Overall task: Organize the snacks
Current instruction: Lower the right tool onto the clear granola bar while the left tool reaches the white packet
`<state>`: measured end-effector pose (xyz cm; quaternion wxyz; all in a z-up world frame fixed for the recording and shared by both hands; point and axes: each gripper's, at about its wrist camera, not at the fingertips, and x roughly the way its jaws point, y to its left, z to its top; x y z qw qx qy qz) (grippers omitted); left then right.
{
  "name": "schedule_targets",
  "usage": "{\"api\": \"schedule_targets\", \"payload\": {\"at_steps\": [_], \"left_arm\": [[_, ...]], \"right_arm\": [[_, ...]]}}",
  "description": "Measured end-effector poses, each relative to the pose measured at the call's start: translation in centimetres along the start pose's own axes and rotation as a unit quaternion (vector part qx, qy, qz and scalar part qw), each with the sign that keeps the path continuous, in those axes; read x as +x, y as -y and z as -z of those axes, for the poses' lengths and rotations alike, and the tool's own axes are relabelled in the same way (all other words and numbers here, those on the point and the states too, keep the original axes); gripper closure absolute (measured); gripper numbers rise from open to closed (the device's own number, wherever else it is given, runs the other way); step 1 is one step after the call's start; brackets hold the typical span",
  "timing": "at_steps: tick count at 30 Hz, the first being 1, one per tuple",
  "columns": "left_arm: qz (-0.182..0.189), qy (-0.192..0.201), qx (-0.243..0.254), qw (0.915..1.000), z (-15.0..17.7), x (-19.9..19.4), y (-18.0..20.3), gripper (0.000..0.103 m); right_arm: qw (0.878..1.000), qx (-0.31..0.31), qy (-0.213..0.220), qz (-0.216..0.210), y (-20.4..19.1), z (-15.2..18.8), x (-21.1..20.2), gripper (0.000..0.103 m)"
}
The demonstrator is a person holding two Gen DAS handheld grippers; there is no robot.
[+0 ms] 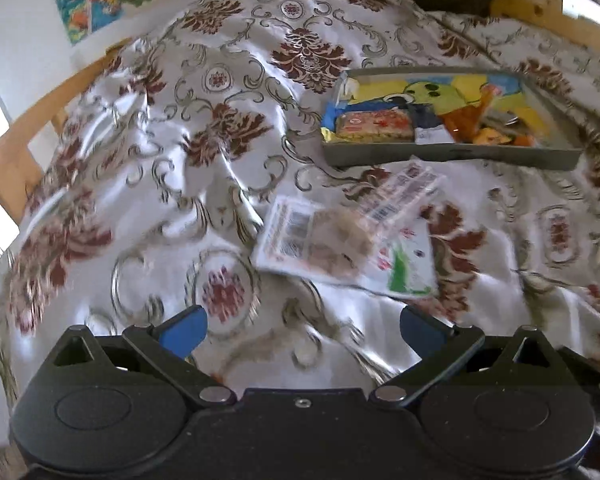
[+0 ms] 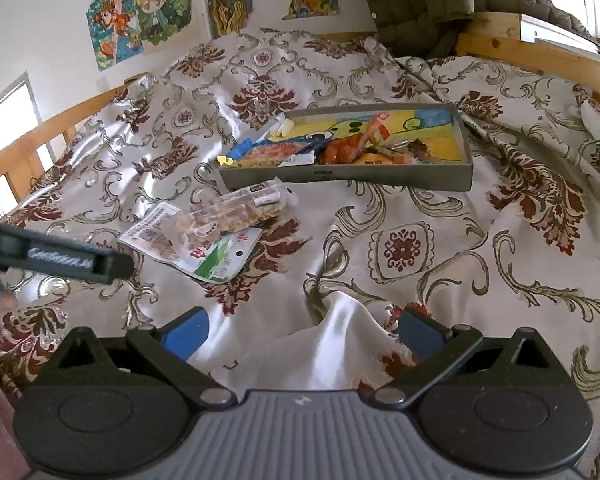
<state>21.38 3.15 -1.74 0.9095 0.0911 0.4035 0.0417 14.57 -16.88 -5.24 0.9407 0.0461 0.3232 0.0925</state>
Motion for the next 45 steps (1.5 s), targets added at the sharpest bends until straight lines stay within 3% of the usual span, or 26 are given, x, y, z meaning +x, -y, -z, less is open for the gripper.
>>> {"api": "schedule_targets", "payload": {"at_steps": [6,11,19,26,34,38,41,45], "left_arm": [[0.026,-0.017,-0.031,0.999,-0.2,3.3,-0.2,0.001],[0.011,-0.025,-0.045,0.9986,-0.2,4.6,-1.2,0.001],[0.023,-0.044,-0.092,0.9945,-0.2,5.9,-2.7,0.001],[0.044,-0.052,-0.127,0.9895,-0.1,6.6,-3.6,0.001],[0.1,-0.045,-0.136,0.9846,0.2,7.0,-3.0,0.002],[0.138,-0.032,-0.168,0.9756,0.3,7.1,-3.5,0.01],[0.155,-0.025,-0.192,0.9688,0.5,7.1,-3.8,0.016],[0.161,-0.016,-0.195,0.9674,0.5,7.2,-3.7,0.03]], "right_arm": [[1.0,-0.008,-0.009,0.018,0.2,-0.6,1.6,0.0],[0.999,0.009,-0.026,0.02,0.9,-1.8,3.2,0.0],[0.999,0.035,-0.036,0.007,0.8,-7.1,7.4,0.0],[0.991,0.073,-0.107,-0.038,-0.6,-12.2,12.8,0.0],[0.965,0.142,-0.215,-0.042,-3.0,-14.8,20.5,0.0],[0.956,0.174,-0.234,-0.032,-3.1,-13.8,22.6,0.001],[0.961,0.152,-0.23,-0.028,-3.3,-13.0,22.8,0.006],[0.967,0.12,-0.22,-0.053,-2.4,-13.0,22.0,0.024]]}}
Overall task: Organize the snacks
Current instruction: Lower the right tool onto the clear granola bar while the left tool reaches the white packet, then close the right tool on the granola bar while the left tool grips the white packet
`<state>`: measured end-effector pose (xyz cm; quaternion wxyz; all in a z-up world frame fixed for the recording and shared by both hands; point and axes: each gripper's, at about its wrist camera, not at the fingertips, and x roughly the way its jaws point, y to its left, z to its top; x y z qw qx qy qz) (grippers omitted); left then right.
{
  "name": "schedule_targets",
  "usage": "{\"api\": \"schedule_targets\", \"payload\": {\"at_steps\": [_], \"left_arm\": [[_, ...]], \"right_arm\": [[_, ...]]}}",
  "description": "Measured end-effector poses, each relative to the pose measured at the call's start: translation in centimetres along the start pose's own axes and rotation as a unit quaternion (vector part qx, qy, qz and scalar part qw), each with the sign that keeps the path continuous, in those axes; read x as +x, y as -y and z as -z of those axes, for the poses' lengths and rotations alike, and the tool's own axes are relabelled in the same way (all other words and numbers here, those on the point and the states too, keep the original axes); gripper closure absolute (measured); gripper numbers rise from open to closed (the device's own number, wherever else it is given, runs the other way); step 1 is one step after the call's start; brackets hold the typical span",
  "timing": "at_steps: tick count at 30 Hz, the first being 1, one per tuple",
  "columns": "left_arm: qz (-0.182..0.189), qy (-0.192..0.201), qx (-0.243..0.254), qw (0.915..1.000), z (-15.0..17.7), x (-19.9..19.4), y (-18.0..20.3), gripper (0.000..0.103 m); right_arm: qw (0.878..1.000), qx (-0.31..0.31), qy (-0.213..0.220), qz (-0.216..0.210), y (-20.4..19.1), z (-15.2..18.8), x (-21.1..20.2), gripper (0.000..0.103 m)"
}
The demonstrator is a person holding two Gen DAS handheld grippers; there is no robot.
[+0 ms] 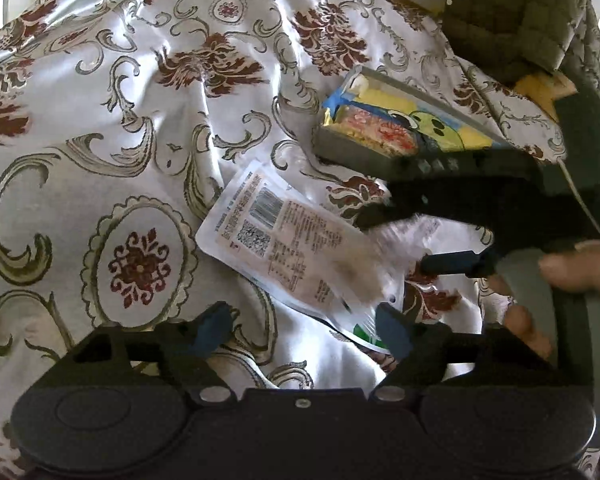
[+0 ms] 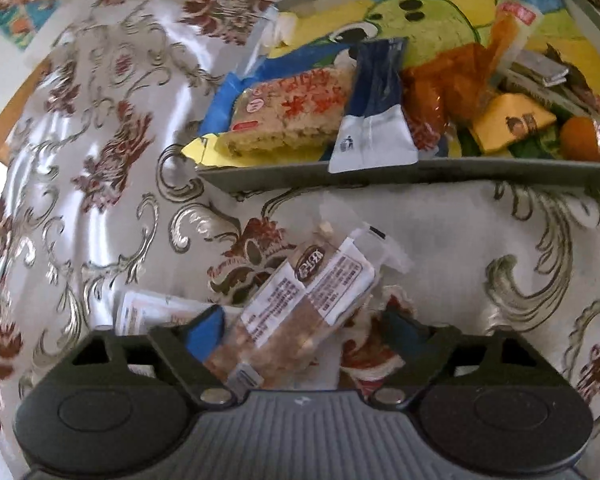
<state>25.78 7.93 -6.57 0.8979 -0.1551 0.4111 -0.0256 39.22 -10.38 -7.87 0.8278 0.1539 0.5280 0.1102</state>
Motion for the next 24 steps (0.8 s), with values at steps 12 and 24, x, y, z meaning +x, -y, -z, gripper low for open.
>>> {"api": "schedule_targets", "payload": {"at_steps": [12,24], "left_arm": [[0.049,0.031,-0.033,0.9978,0.0,0.3,-0.6,0.049],[0.046,0.087,0.012,0.9951,-0.4,1.0,1.6,0.049]], "right_arm": [[0.997,-0.076,0.017,-0.018,5.3,3.4,-6.0,0.043],[0.996,-0.024,0.068,-0.058,9.7,7.7,-9.7,0.043]]}}
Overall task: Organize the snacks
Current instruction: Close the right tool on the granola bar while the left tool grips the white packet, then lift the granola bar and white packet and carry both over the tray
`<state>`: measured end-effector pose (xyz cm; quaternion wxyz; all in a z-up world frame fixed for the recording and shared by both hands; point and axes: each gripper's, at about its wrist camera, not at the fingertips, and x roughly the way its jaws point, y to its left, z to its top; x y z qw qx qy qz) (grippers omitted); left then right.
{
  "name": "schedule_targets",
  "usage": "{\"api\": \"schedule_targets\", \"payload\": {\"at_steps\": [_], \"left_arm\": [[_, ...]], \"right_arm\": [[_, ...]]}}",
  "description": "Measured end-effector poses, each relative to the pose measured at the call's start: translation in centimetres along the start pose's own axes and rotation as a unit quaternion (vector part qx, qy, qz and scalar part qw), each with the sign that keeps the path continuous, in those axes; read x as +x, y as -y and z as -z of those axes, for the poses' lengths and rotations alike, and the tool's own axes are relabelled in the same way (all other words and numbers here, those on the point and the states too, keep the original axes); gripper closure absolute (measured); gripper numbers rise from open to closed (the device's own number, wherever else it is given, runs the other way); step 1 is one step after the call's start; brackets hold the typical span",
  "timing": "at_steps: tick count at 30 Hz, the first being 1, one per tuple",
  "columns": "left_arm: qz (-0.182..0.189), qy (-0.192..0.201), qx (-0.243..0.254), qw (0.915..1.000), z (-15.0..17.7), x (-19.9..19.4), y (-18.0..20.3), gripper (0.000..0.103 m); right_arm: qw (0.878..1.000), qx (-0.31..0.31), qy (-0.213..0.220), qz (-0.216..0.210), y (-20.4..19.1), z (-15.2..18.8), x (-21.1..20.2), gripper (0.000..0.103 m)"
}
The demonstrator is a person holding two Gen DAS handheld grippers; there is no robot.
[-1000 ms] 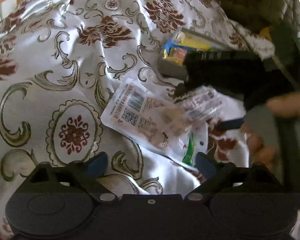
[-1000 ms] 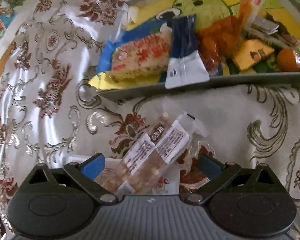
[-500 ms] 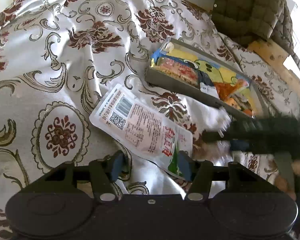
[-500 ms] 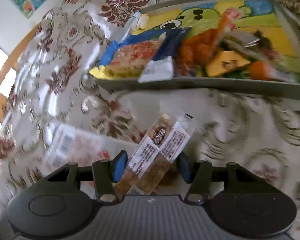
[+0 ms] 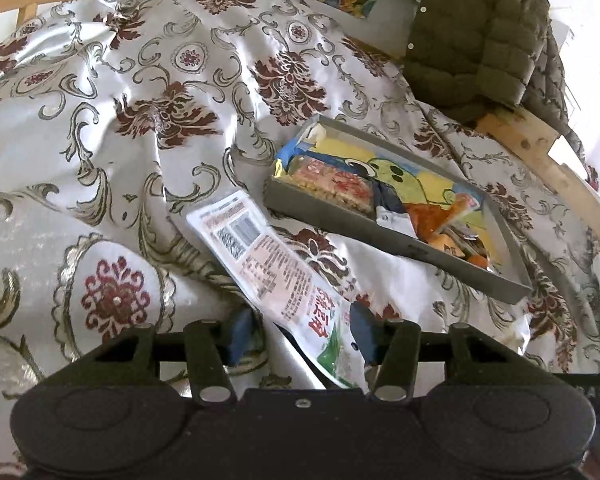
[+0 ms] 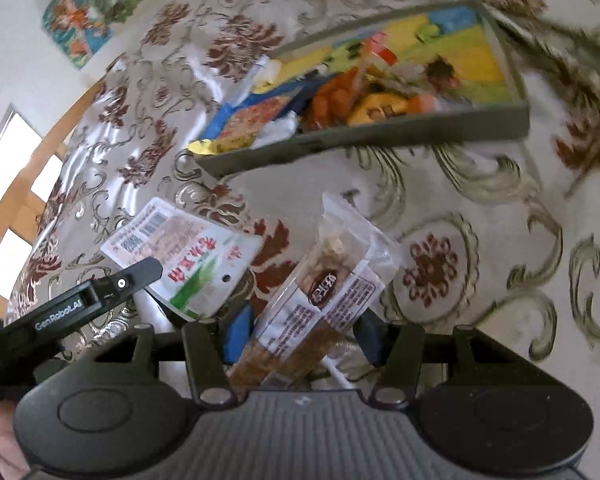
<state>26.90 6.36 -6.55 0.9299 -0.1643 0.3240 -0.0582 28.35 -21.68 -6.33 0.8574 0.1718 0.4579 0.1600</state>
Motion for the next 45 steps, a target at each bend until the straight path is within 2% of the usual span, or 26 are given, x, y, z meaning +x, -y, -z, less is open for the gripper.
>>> {"api": "schedule_targets", "payload": {"at_steps": [6,10,13,17,21,23,26,28,31,34,39,41,43,44,45], "left_arm": [[-0.022,0.038,0.042,0.9981,-0.6,1.3,0.9,0.047],[-0.002,0.051,0.03,0.9982,-1.3,2.7,0.9,0.045],[0.013,0.056,0.034,0.9978,-1.5,3.1,1.1,0.05],[0.053,0.037,0.051,0.9966,-1.2,3.8,1.9,0.067],[0.081,0.029,0.084,0.9927,-0.6,4.4,3.3,0.069],[0.097,0.019,0.07,0.9926,-0.6,4.7,3.2,0.07],[0.138,-0.007,0.009,0.9903,-0.6,5.3,2.2,0.071],[0.171,-0.022,-0.019,0.9849,-0.6,5.5,1.8,0.071],[0.212,-0.034,-0.03,0.9763,-0.6,5.9,2.0,0.071],[0.253,-0.058,-0.056,0.9642,-0.5,7.1,2.2,0.068],[0.26,-0.086,-0.045,0.9607,0.0,8.8,3.3,0.064],[0.248,-0.097,-0.033,0.9632,0.1,9.1,3.8,0.064],[0.228,-0.096,-0.021,0.9686,0.0,9.0,4.1,0.075],[0.217,-0.097,-0.02,0.971,-0.1,9.0,4.0,0.091],[0.211,-0.098,-0.022,0.9724,-0.2,9.0,3.9,0.091]], "right_arm": [[0.999,-0.036,0.003,0.004,-0.7,-0.4,1.0,0.043],[0.999,-0.052,0.003,0.006,-1.3,-0.2,1.6,0.043],[0.998,-0.054,0.008,0.006,-1.3,-0.2,1.4,0.043],[0.998,-0.066,0.024,0.001,-1.5,0.0,1.1,0.042],[0.993,-0.113,0.038,0.003,-2.6,0.3,1.4,0.043],[0.99,-0.136,0.04,0.006,-3.3,0.5,1.6,0.043],[0.988,-0.152,0.039,0.008,-3.8,0.9,1.7,0.042],[0.989,-0.146,0.037,0.006,-3.6,0.8,1.8,0.042],[0.993,-0.115,0.025,-0.002,-2.7,0.5,2.1,0.042],[0.997,-0.076,0.011,-0.01,-1.5,0.1,2.4,0.042],[0.998,-0.061,0.007,-0.012,-0.9,-0.1,2.5,0.042],[0.998,-0.059,0.006,-0.011,-0.8,-0.1,2.7,0.042],[0.998,-0.056,0.005,-0.01,-0.9,-0.1,2.8,0.043],[0.998,-0.055,0.005,-0.01,-0.9,-0.2,2.8,0.043],[0.998,-0.055,0.006,-0.009,-1.0,-0.2,2.7,0.043]]}}
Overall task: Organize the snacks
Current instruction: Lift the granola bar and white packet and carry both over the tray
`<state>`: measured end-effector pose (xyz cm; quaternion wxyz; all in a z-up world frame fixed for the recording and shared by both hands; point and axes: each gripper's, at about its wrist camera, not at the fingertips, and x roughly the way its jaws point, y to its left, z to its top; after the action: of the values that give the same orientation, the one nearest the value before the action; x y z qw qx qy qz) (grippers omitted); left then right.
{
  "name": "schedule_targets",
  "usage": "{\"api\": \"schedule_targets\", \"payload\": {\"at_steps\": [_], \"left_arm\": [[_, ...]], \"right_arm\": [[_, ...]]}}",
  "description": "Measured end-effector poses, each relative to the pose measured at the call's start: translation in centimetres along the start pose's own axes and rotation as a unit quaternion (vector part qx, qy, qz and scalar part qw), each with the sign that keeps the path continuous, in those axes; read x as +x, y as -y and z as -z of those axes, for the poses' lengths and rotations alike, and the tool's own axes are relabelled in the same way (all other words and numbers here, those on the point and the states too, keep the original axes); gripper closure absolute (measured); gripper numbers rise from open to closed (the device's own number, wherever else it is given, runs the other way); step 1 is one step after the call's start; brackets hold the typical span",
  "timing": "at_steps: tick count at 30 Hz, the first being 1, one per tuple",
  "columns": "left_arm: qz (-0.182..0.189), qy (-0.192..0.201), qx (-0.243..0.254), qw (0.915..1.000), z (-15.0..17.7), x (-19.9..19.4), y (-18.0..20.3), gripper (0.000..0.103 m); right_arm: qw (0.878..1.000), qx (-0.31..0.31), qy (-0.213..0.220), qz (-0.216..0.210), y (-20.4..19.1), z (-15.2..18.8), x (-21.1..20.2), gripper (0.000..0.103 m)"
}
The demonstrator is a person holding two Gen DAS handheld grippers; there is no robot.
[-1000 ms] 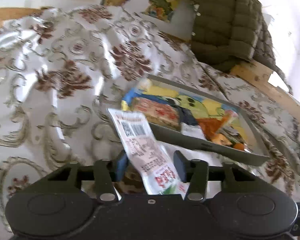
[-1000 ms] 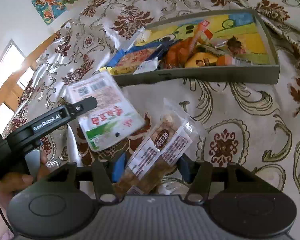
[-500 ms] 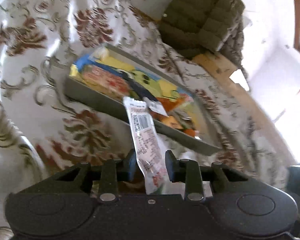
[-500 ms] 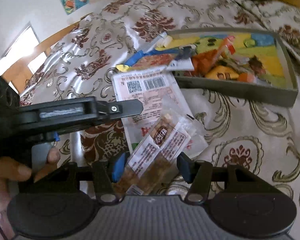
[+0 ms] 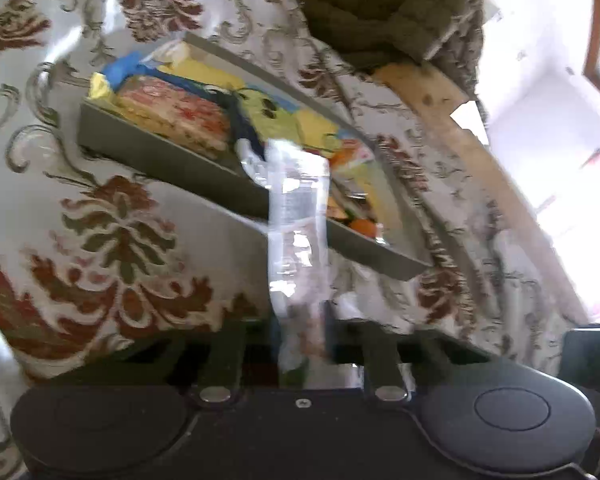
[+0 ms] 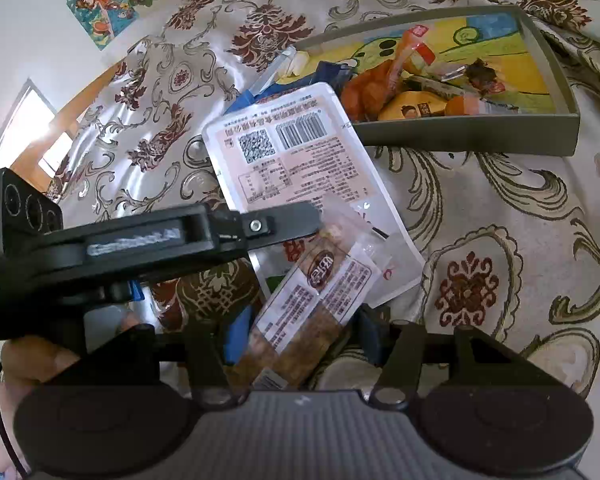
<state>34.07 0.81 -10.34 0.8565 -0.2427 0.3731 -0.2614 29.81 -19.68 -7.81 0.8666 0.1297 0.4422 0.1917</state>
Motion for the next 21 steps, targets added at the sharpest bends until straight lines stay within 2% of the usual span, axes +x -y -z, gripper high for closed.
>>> {"api": "schedule_targets", "payload": {"at_steps": [3,6,12,16,21], "left_arm": [[0.004,0.006,-0.014,0.9999,-0.3,-0.5,-0.3,0.093],[0.0,0.013,-0.001,0.9999,-0.6,-0.9,0.4,0.094],[0.005,0.063,-0.016,0.9979,-1.7,-3.1,1.0,0.095],[0.005,0.094,-0.022,0.9953,-2.5,-4.0,1.1,0.095],[0.005,0.132,-0.018,0.991,-5.3,-3.7,1.4,0.095]], "right_arm": [[1.0,0.008,0.0,0.0,-0.1,-0.1,-0.2,0.048],[0.999,0.043,-0.002,-0.009,0.4,-0.2,-0.6,0.051],[0.993,0.11,0.016,-0.032,2.8,-0.8,-1.9,0.052],[0.991,0.111,0.064,-0.036,3.5,-1.6,-3.4,0.053],[0.981,0.112,0.155,-0.033,4.7,-4.5,-4.8,0.053]]}}
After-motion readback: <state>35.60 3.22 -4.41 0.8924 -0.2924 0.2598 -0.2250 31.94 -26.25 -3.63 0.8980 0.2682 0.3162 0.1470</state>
